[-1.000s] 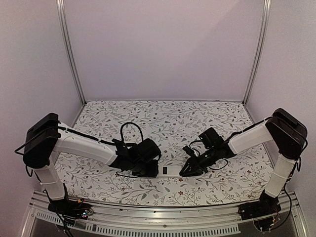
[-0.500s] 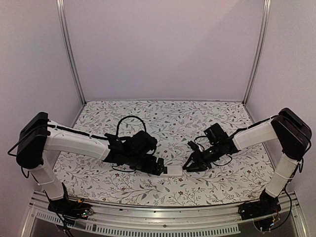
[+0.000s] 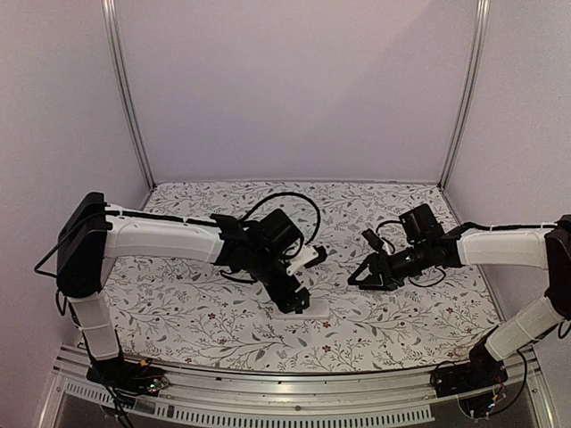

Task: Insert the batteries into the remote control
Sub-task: Pick up the remote control from the center of the board.

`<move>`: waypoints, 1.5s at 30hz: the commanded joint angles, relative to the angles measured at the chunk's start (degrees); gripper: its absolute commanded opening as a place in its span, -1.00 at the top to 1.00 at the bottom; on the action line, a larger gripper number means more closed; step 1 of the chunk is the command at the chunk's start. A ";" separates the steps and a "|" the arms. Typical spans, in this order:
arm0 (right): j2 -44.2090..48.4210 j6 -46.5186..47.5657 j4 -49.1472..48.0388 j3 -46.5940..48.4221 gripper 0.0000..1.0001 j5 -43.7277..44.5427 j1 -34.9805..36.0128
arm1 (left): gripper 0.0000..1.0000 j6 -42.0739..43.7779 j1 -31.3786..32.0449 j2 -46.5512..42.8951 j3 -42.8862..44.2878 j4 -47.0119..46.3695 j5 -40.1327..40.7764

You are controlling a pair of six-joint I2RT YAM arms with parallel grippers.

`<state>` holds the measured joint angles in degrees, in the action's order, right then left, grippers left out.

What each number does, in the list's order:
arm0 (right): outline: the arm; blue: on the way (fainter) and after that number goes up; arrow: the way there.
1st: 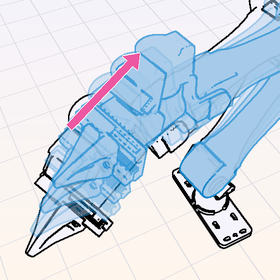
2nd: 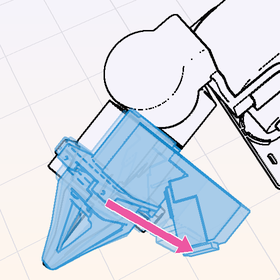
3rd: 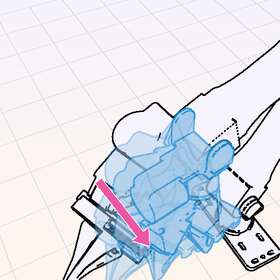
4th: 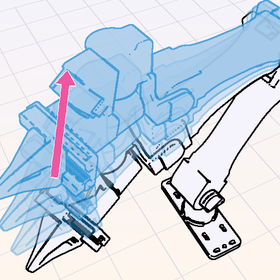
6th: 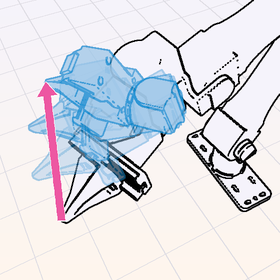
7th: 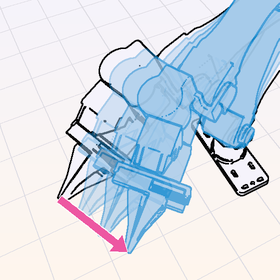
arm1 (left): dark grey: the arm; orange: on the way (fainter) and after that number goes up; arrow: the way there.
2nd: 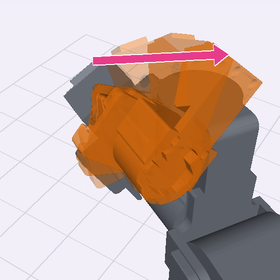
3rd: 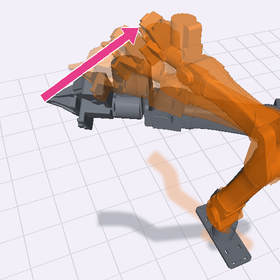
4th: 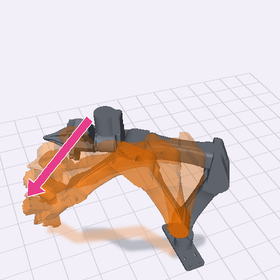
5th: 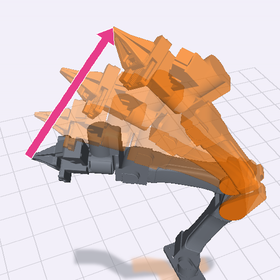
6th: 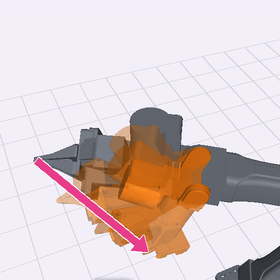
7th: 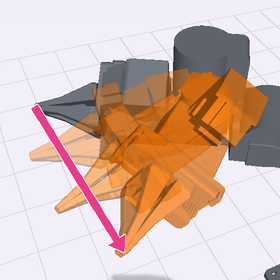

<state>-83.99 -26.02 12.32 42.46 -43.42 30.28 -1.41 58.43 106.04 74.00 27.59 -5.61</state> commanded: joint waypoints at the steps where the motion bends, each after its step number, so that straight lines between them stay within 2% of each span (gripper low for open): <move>1: 5.37 3.24 2.72 -1.15 -0.22 3.28 -0.50 | -0.79 15.48 -0.60 6.60 6.29 8.93 -3.35; 8: 11.38 2.91 2.86 -3.18 -0.23 4.96 -0.79 | -0.58 20.27 -0.31 14.18 11.27 12.77 -3.01; 15: 15.59 2.40 2.74 -4.80 -0.23 5.84 -1.23 | -0.34 22.86 1.68 16.50 11.23 12.23 0.32; 19: 17.86 2.44 2.89 -5.34 -0.22 6.70 -1.41 | -0.04 23.08 1.95 16.50 11.34 11.86 1.40; 22: 19.28 2.76 3.18 -5.61 -0.21 7.06 -1.37 | 0.19 22.64 1.67 14.85 11.53 11.74 -0.73; 25: 19.71 3.90 3.70 -5.87 -0.20 7.47 -1.39 | 0.34 21.02 0.51 11.80 12.02 11.88 -8.53; 29: 21.60 6.30 3.81 -6.37 -0.19 7.66 -1.39 | 0.40 18.80 -0.82 7.39 11.74 11.74 -22.44; 33: 24.76 7.31 2.31 -5.75 -0.19 5.13 -0.23 | 0.48 18.21 -0.98 5.60 13.49 16.77 -33.81; 40: 32.73 10.27 -0.01 -6.21 -0.22 5.20 9.76 | 0.45 18.95 -2.27 0.78 12.70 23.47 -52.18; 45: 36.09 11.24 -2.97 -7.12 -0.22 4.05 16.77 | 0.46 21.69 -2.26 0.05 13.55 28.45 -61.15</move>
<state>-49.89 -16.73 12.29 36.71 -38.30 43.09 17.85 56.93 107.59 86.28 49.95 -54.81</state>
